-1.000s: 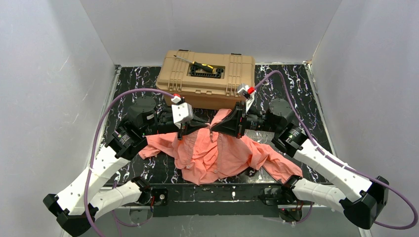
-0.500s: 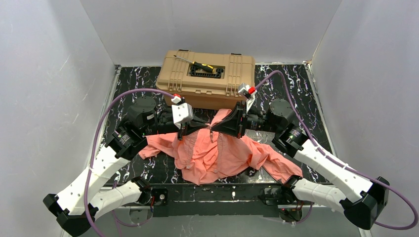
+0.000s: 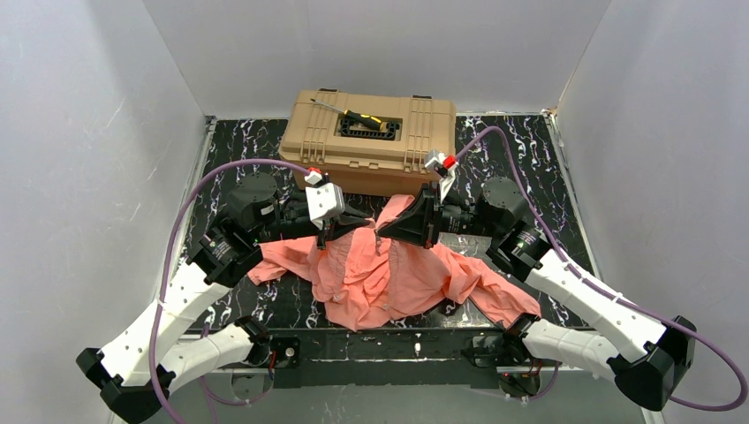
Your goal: Zip up the jacket
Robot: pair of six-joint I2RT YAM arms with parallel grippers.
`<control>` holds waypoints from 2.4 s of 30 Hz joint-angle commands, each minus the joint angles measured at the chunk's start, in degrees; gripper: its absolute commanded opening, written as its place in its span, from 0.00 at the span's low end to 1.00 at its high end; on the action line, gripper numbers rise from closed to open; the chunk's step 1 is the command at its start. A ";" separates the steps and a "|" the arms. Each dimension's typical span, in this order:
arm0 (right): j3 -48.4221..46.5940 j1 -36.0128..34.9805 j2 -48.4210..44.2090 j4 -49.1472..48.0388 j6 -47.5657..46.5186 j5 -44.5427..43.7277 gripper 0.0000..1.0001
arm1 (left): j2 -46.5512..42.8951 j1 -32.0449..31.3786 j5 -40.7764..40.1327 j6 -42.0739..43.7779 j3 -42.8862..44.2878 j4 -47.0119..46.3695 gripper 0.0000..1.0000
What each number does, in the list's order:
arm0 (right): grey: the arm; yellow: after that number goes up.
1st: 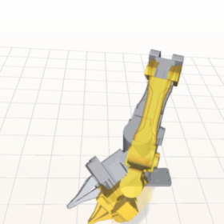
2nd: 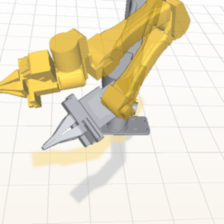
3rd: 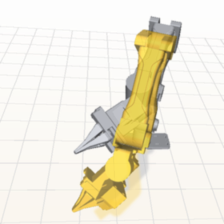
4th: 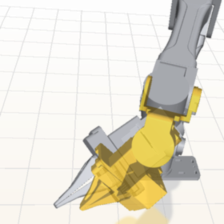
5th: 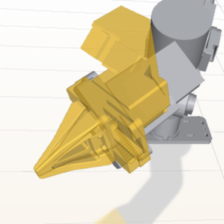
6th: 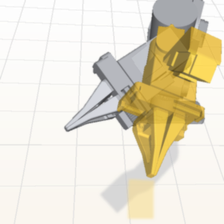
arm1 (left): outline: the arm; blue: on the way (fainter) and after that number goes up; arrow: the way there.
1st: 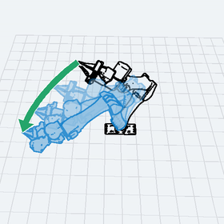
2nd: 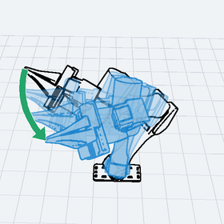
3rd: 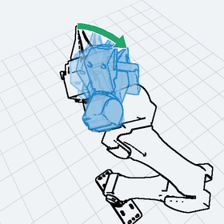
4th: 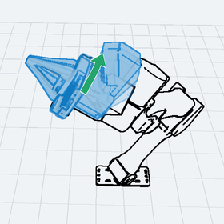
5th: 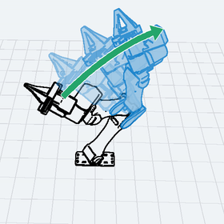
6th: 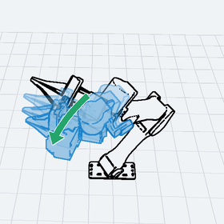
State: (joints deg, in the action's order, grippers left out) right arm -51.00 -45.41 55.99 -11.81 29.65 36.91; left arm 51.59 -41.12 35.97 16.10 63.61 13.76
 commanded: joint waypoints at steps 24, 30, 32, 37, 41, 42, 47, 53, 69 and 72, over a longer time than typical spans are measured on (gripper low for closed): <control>-1.83 -0.21 -1.07 -3.79 -0.56 0.96 0.01 | -0.17 -0.39 2.16 0.26 1.77 0.24 0.00; -2.78 -0.21 0.35 -2.52 -0.66 1.75 0.01 | -0.09 -0.45 1.47 0.14 2.15 -0.28 0.00; -2.91 -0.21 0.73 -2.07 -0.58 1.76 0.01 | -0.17 -0.44 1.26 0.12 2.20 -0.48 0.00; -3.24 -0.21 1.18 -1.59 -0.63 1.61 0.01 | -0.41 -0.44 1.17 -0.04 2.12 -0.48 0.00; -3.35 -0.21 0.76 -1.55 -0.71 1.31 0.01 | -0.44 -0.41 1.34 0.06 2.01 -0.32 0.00; -3.34 -0.21 0.67 -1.55 -0.71 1.18 0.01 | -0.44 -0.43 1.38 -0.05 2.00 -0.31 0.00; -3.15 -0.21 -0.14 -1.94 -0.96 0.76 0.01 | -0.22 -0.40 1.56 0.00 2.13 -0.13 0.00; -2.55 -0.21 -0.88 -2.51 -0.95 0.75 0.01 | 0.04 -0.40 1.65 -0.10 2.14 -0.09 0.00; -2.79 -0.21 -0.61 -3.03 -0.27 -0.52 0.01 | -0.35 -0.38 2.80 0.05 1.92 0.26 0.00; -2.67 -0.21 -0.62 -3.08 0.09 -1.04 0.01 | -0.23 -0.51 3.52 0.25 1.90 0.47 0.00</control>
State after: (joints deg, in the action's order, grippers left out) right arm -51.22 -45.41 56.27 -11.79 29.65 37.23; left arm 51.88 -41.23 37.36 16.08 63.66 13.76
